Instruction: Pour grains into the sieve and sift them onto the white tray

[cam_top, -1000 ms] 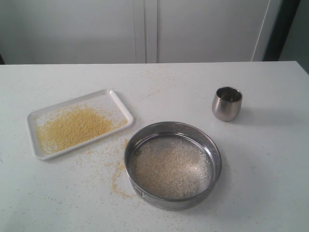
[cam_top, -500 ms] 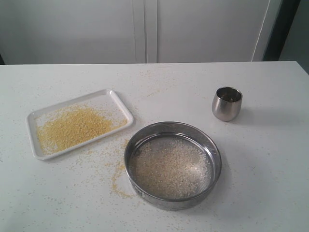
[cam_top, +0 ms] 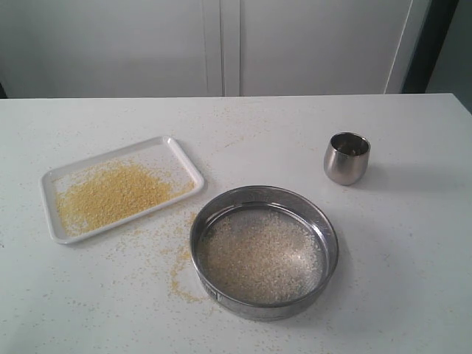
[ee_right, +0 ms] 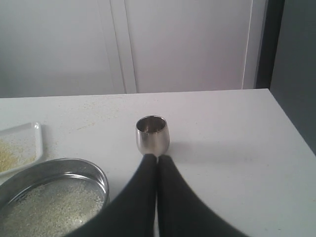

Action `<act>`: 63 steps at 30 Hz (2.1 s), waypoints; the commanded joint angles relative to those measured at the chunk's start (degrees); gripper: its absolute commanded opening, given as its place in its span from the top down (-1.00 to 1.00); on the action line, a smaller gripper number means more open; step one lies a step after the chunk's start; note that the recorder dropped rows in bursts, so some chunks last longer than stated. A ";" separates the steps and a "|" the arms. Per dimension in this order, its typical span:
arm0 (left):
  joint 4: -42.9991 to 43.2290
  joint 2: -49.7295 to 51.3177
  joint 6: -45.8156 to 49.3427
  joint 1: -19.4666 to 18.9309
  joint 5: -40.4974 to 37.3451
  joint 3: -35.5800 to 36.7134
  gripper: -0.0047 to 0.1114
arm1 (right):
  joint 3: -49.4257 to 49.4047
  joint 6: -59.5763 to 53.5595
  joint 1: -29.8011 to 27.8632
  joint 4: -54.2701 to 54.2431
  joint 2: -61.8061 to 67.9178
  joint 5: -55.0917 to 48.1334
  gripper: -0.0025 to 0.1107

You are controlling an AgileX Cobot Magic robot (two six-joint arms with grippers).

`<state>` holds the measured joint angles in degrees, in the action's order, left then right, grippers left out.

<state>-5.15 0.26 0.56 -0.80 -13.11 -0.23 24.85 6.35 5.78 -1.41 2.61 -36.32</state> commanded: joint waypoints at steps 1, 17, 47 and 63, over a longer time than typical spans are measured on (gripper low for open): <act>-0.58 -0.26 -0.56 -0.16 -0.17 0.23 0.92 | -3.90 -0.07 -0.43 0.06 -2.61 2.17 0.96; -0.58 -0.26 -0.56 -0.16 -0.17 0.23 0.92 | -15.49 -0.07 -0.43 3.19 -2.61 9.94 0.96; -0.58 -0.26 -0.56 -0.16 -0.17 0.23 0.92 | -24.85 -0.07 -0.43 4.90 -2.61 16.71 0.96; -0.58 -0.26 -0.56 -0.16 -0.17 0.23 0.92 | -24.85 -0.07 -5.03 4.48 -2.61 16.71 0.96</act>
<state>-5.15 0.26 0.56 -0.80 -13.11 -0.23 0.32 6.35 1.37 2.92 0.27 -20.47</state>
